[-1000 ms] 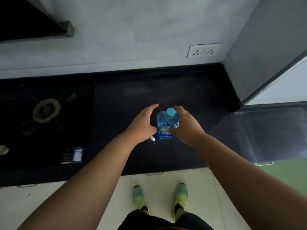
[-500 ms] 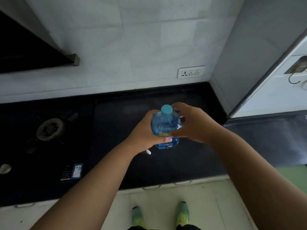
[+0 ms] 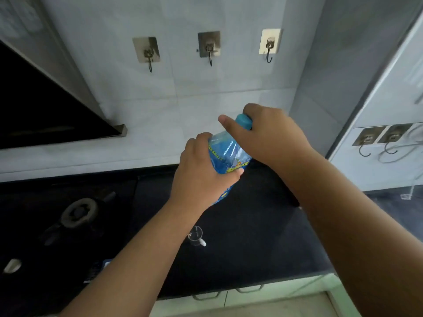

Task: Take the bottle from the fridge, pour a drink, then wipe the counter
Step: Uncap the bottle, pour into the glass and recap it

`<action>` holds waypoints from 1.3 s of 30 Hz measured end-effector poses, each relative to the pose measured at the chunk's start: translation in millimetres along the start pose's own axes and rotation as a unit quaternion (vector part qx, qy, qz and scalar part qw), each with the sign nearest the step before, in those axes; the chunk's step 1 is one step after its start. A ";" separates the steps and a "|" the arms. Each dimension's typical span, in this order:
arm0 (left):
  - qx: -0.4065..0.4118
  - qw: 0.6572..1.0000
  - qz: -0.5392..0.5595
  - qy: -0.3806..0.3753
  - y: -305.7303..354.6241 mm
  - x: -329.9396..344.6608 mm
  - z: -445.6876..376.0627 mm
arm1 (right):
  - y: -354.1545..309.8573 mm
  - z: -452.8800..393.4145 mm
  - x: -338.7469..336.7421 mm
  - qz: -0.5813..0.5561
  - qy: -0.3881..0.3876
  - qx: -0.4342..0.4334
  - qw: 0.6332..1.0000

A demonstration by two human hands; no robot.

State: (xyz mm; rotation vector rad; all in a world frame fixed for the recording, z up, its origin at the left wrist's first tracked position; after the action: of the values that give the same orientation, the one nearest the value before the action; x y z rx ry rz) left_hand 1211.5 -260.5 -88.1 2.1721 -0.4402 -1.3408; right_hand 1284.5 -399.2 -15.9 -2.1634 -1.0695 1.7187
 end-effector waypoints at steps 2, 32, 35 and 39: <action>0.017 0.999 -0.031 0.024 8.4 -15.0 2.5 | -9.7 -1.0 -11.5 0.068 0.004 0.021 0.997; 0.015 0.966 0.165 -0.197 5.1 -52.7 12.5 | -64.2 38.5 -43.7 0.032 0.087 -0.299 0.950; 0.048 0.997 -0.027 -0.055 14.5 -60.9 13.2 | -24.8 19.2 -31.2 0.060 0.031 -0.015 0.998; 0.070 0.996 0.000 -0.055 11.3 -65.4 16.3 | -24.9 22.3 -25.0 0.024 0.047 -0.080 0.995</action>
State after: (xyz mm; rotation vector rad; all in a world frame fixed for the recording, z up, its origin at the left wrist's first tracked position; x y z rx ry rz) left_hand 1167.6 -239.0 -40.4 2.2178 -0.5937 -1.4731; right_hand 1252.0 -403.2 10.0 -2.3580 -1.1773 1.5822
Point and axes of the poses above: each hand's wrist, its own z-axis away from the middle knuckle, its own x-axis out of the palm, y = z × x, the point moved 8 cm from there along -z, towards the middle knuckle, and after that the axes turned 8 degrees about -z, right-handed, at the moved point
